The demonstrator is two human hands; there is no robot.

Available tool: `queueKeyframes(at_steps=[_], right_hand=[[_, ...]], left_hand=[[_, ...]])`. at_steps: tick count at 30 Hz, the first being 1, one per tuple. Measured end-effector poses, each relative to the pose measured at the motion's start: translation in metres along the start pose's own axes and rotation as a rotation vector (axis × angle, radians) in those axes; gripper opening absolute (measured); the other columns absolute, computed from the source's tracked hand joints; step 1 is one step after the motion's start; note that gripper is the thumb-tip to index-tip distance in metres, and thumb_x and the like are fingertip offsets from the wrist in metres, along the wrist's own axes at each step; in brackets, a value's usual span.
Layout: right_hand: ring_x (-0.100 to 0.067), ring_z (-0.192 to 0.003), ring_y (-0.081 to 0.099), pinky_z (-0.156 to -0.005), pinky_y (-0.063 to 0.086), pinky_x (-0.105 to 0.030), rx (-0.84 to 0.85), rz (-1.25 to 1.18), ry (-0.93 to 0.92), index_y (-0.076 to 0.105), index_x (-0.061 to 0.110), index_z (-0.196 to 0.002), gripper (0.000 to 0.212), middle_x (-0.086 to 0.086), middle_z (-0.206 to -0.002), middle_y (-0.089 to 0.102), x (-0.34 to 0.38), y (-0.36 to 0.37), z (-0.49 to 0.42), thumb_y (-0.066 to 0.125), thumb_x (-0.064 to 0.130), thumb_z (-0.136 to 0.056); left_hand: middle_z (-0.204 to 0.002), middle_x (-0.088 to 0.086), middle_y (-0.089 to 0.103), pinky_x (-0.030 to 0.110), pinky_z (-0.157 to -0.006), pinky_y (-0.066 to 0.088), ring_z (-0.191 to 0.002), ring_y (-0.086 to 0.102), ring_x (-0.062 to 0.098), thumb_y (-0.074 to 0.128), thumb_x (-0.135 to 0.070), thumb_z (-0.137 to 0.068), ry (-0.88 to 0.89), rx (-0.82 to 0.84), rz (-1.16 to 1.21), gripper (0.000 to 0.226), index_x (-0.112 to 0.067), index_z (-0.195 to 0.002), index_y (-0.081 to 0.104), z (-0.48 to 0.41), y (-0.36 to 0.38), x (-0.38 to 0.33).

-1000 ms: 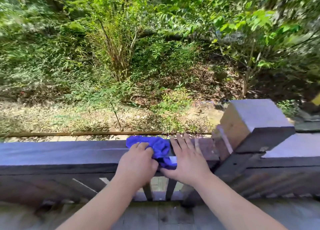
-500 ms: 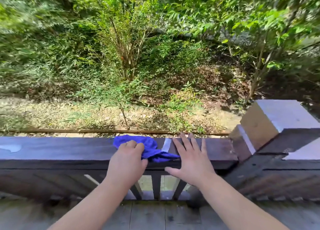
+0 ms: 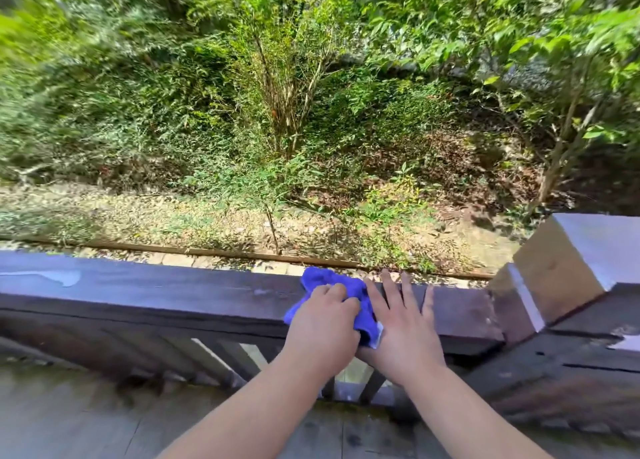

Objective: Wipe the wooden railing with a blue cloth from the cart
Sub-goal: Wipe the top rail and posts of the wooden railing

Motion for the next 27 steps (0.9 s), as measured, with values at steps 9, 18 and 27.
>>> queueKeyframes(at_steps=[9,18,27], right_hand=[[-0.039,-0.156,-0.005,-0.119,-0.004,-0.071,0.044,0.02,-0.008,0.002,0.031,-0.163,0.12,-0.007,-0.172,0.002,0.009,-0.002,-0.004,0.031,0.098,-0.067],[-0.038,-0.157,0.0,-0.119,-0.009,-0.069,0.005,-0.027,-0.076,0.014,0.031,-0.163,0.121,-0.008,-0.172,0.01,0.095,0.003,-0.03,0.021,0.104,-0.067],[-0.038,-0.156,-0.012,-0.114,-0.015,-0.072,0.086,0.062,-0.079,-0.003,0.033,-0.162,0.116,-0.006,-0.172,-0.004,0.195,0.024,-0.057,0.03,0.093,-0.068]], left_hand=[[-0.099,-0.002,0.049,0.03,-0.063,0.034,-0.095,0.044,0.021,0.052,-0.027,-0.079,0.027,-0.015,-0.004,0.02,-0.022,-0.096,0.06,0.005,0.0,0.015],[-0.095,-0.005,0.046,0.036,-0.062,0.048,-0.094,0.044,0.02,0.051,-0.032,-0.077,-0.063,-0.033,-0.017,0.019,-0.025,-0.093,0.058,0.027,-0.018,0.105],[-0.097,-0.009,0.045,0.032,-0.064,0.046,-0.1,0.046,0.017,0.057,-0.037,-0.078,-0.204,-0.09,-0.058,0.025,-0.032,-0.102,0.061,0.072,-0.046,0.256]])
Point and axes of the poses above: each hand's wrist, its own z-axis away from the middle knuckle, its own y-axis out of the palm, x = y × z, the point moved 6 cm from there along -z, towards the middle knuckle
